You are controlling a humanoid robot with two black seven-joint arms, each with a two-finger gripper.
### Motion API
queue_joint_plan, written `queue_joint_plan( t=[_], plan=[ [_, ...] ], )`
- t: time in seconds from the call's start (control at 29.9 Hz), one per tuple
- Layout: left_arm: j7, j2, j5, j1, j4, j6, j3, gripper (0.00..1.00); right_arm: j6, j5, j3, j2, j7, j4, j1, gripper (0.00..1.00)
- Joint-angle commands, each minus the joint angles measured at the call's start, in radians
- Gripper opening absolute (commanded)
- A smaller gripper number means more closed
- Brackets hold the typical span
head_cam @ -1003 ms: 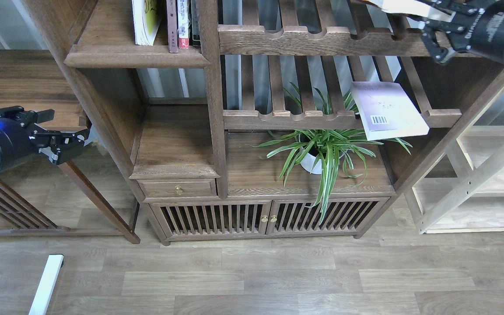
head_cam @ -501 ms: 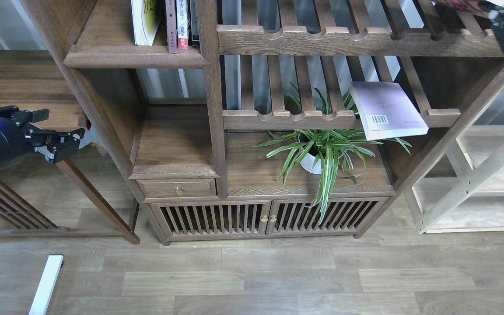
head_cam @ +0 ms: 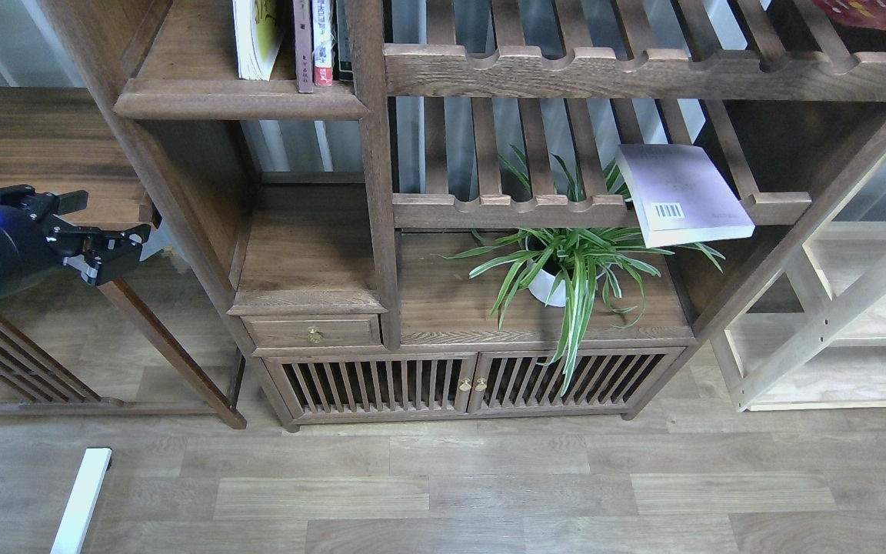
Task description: Organize books on shelf
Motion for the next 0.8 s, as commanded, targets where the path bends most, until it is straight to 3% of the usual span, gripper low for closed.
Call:
queue_joint_plan(
  t=[0.0,0.27,0.77],
  plan=[
    [0.000,0.000,0.000,0.000,0.001,-0.001,0.000,0.84,0.015,0.022,0.002,-0.063,0.001,0.000,0.001,0.01],
    [-0.002,-0.002,-0.001,0.000,0.001,-0.002,-0.002,0.84,0.015,0.023,-0.034,-0.221,0.000,-0.002,0.000,0.02],
    [-0.005,-0.080,0.000,0.008,0.019,-0.001,-0.006,0.84,0.015,-0.101,-0.304,-0.221,-0.006,-0.028,0.006,0.02]
  ],
)
